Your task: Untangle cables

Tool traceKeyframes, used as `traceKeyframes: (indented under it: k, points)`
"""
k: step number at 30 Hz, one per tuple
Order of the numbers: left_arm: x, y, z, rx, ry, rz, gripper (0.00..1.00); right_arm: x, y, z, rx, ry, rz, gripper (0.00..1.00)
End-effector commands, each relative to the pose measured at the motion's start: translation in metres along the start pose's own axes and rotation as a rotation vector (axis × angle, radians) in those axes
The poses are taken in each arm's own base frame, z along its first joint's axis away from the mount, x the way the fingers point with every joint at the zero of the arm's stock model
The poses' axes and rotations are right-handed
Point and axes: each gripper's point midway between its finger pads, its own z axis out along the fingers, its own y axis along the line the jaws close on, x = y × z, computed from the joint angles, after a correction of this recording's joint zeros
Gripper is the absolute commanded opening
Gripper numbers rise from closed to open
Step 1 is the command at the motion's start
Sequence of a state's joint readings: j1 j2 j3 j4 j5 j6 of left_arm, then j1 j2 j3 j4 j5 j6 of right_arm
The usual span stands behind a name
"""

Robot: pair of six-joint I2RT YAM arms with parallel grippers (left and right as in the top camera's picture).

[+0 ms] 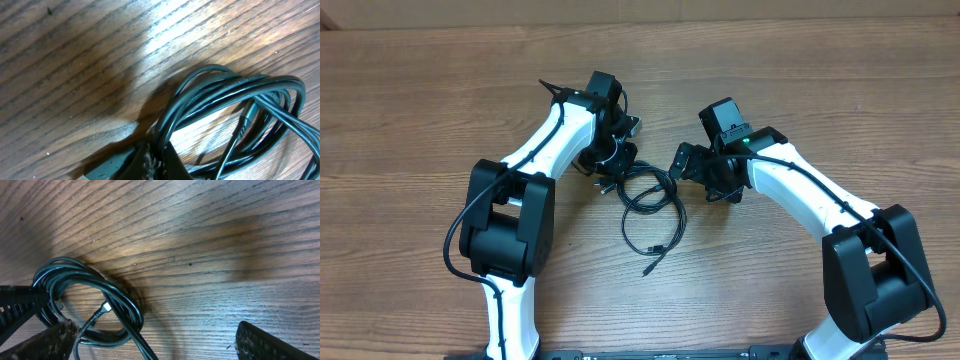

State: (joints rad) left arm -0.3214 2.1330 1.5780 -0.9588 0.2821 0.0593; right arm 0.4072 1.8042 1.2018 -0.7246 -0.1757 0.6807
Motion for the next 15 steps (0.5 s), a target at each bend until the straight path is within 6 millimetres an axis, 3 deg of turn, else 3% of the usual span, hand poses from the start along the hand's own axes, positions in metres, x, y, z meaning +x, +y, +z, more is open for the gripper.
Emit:
traceKeyframes:
  k: [1, 9, 15]
  points:
    - [-0.002, -0.008, 0.0, 0.034, -0.008, 0.03, 0.04, 0.0, -0.001, 0.0, 0.005, -0.009, 0.004, 1.0]
    - [-0.006, -0.021, -0.001, 0.107, -0.029, 0.087, 0.04, 0.001, 0.001, 0.0, -0.001, -0.003, 0.004, 1.0]
    - [-0.008, -0.026, -0.002, 0.135, -0.04, 0.104, 0.04, 0.015, 0.014, -0.001, -0.082, 0.079, 0.005, 1.0]
